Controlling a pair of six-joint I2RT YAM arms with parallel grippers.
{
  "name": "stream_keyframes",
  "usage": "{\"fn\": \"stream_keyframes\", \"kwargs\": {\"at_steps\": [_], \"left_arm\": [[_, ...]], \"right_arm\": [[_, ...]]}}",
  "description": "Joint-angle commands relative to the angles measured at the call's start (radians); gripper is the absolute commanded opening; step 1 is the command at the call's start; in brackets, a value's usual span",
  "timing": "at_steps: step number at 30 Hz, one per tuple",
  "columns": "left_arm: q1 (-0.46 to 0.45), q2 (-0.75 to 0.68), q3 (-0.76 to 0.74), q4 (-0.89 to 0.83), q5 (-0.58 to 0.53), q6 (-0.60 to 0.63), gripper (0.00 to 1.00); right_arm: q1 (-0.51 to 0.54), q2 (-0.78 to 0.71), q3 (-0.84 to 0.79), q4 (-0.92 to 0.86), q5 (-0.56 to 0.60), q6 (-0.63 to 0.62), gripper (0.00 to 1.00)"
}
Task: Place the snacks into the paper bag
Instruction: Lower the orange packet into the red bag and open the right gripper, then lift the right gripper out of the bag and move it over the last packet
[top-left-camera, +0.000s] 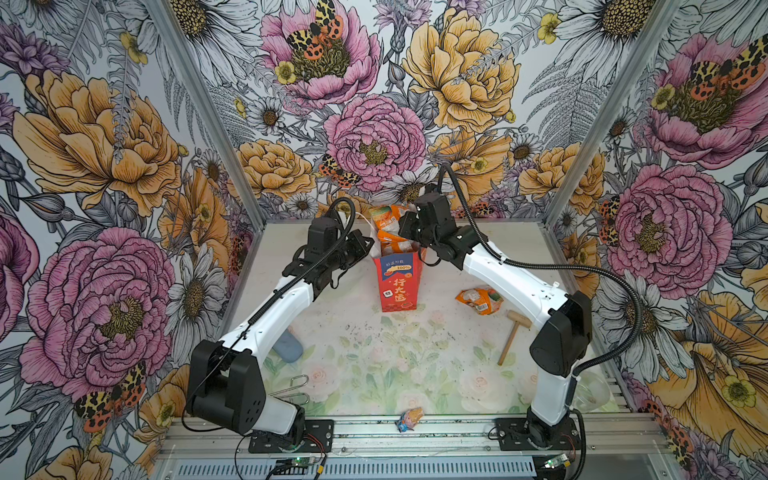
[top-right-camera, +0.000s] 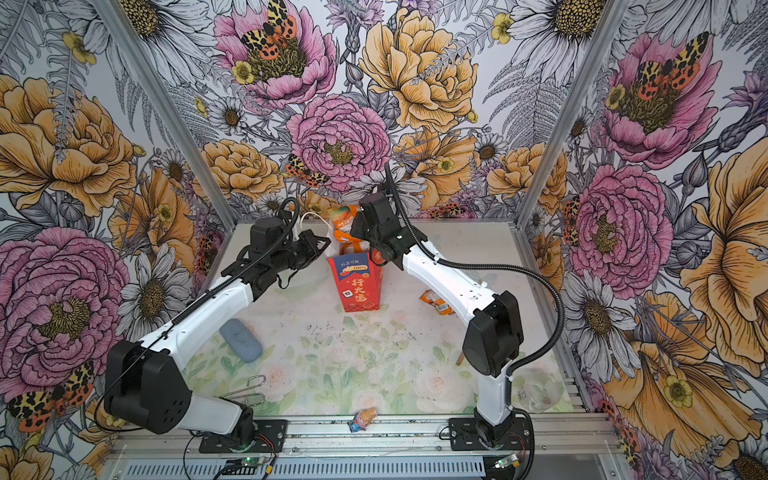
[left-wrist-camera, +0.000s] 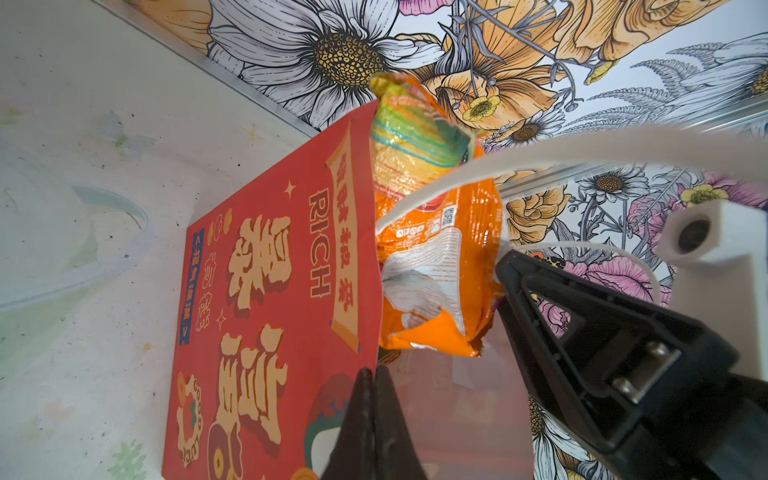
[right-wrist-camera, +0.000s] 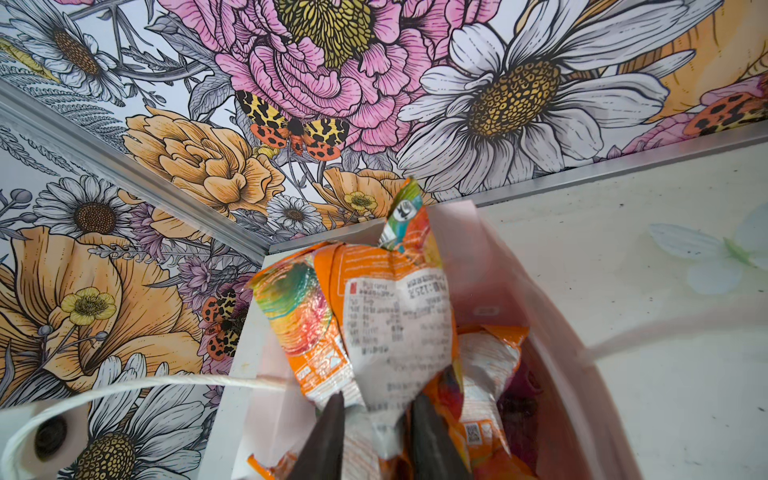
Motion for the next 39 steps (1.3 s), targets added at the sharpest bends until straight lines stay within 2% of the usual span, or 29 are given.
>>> {"fn": "stream_keyframes", "kwargs": {"at_steps": [1, 7, 11, 14, 29, 36, 39], "left_arm": [[0.009, -0.018, 0.015, 0.016, -0.007, -0.012, 0.0], [0.009, -0.016, 0.016, 0.014, -0.009, -0.012, 0.0], [0.008, -0.016, 0.017, 0.013, -0.007, -0.012, 0.0], [0.006, -0.016, 0.017, 0.013, -0.007, -0.012, 0.0], [0.006, -0.019, 0.02, 0.01, -0.011, -0.013, 0.0], [0.007, -0.005, 0.032, 0.009, 0.0, -0.014, 0.0], [0.003, -0.004, 0.035, 0.017, 0.006, -0.015, 0.0]], "right_arm": [[-0.009, -0.006, 0.013, 0.052, 0.012, -0.027, 0.31], [-0.014, -0.01, 0.014, 0.052, -0.005, -0.044, 0.37], [-0.014, -0.014, 0.02, 0.058, -0.025, -0.088, 0.46], [-0.016, -0.019, 0.029, 0.058, -0.042, -0.116, 0.48], [-0.052, -0.099, 0.08, 0.059, -0.328, -0.238, 0.5], [-0.109, -0.236, 0.055, -0.107, -0.377, -0.327, 0.64], [-0.161, -0.289, 0.054, -0.217, -0.381, -0.326, 0.69]]}}
